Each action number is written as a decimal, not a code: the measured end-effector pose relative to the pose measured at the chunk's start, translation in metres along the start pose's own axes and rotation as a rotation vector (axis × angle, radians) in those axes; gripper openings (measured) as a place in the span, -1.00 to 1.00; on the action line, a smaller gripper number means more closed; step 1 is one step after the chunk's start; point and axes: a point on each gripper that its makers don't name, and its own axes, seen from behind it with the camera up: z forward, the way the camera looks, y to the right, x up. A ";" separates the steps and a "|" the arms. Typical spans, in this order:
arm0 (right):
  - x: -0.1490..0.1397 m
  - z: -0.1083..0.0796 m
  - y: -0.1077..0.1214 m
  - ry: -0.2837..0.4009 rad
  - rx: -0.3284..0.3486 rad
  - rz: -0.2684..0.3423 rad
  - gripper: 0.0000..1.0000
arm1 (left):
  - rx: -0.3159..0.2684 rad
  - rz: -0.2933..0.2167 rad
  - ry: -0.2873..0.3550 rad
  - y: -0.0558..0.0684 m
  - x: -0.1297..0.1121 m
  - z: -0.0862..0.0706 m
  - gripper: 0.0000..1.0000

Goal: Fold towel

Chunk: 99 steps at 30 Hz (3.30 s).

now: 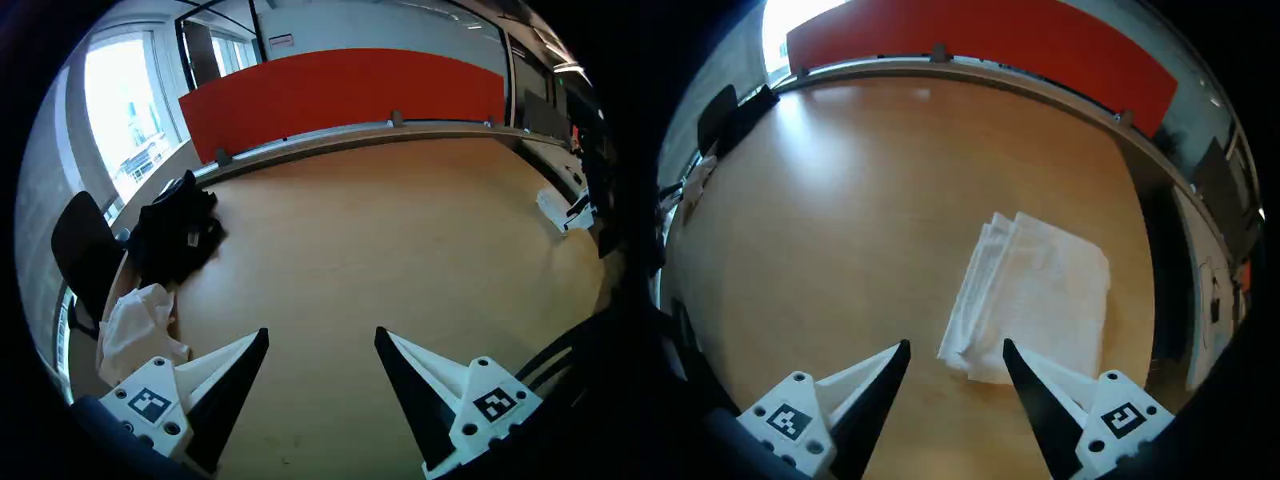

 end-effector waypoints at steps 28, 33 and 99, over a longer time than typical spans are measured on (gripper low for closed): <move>0.032 -0.036 0.000 0.215 -0.140 0.208 1.00 | -0.055 -0.054 0.023 0.002 0.020 0.012 0.97; 0.040 -0.045 0.002 0.270 -0.169 0.247 1.00 | -0.062 -0.063 0.027 0.002 0.024 0.014 0.97; 0.277 -0.201 -0.141 0.943 -0.191 0.153 1.00 | 0.016 -0.186 0.550 -0.042 0.174 -0.003 0.97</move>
